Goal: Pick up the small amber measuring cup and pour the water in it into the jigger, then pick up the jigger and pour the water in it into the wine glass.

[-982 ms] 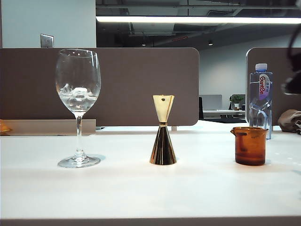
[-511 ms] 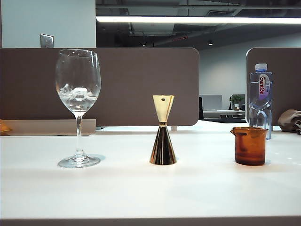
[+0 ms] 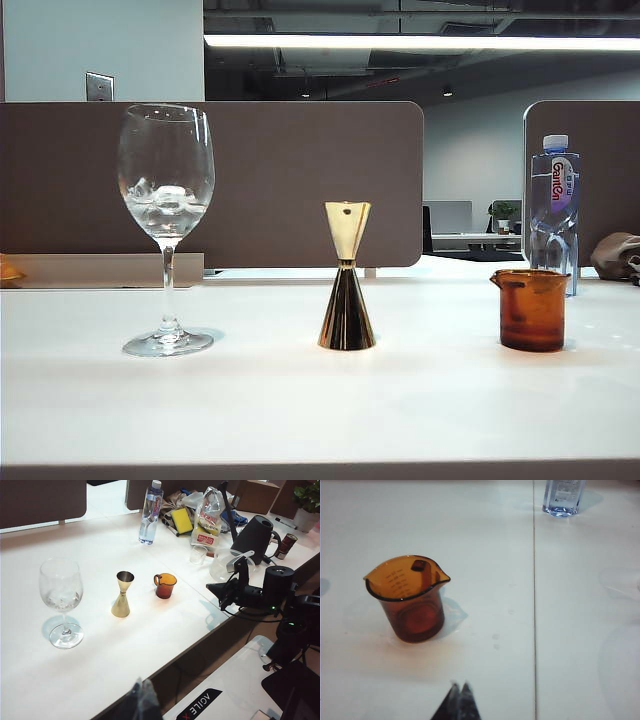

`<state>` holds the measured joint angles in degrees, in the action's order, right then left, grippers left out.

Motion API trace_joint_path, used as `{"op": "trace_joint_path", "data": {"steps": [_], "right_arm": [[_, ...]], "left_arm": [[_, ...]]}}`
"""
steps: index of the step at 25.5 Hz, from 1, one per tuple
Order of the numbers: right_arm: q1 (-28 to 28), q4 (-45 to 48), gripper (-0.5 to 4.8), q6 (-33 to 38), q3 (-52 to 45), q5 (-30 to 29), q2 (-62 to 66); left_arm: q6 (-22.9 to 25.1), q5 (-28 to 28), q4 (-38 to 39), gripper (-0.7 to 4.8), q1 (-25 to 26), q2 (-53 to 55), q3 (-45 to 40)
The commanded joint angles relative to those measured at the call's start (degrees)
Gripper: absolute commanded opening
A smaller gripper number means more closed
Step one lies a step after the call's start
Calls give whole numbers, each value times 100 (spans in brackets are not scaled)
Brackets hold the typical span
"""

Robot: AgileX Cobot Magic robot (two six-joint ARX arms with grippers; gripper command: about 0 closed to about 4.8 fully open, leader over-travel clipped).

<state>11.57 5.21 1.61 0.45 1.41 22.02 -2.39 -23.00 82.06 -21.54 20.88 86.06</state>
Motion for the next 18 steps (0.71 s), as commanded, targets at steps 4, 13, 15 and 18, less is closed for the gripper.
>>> {"op": "trace_joint_path", "data": {"steps": [4, 13, 15, 18], "right_arm": [[-240, -354, -5, 11, -42, -9, -448], [-494, -374, -5, 9, -42, -7, -1410], [-498, -372, -5, 9, -42, -7, -1578], [-498, -372, -5, 9, -42, -7, -1742]], "left_arm": [[7, -20, 20, -2, 7, 7, 15], [7, -20, 20, -2, 7, 7, 15], [7, -20, 20, -2, 7, 7, 15], [7, -20, 20, -2, 7, 7, 15]]}}
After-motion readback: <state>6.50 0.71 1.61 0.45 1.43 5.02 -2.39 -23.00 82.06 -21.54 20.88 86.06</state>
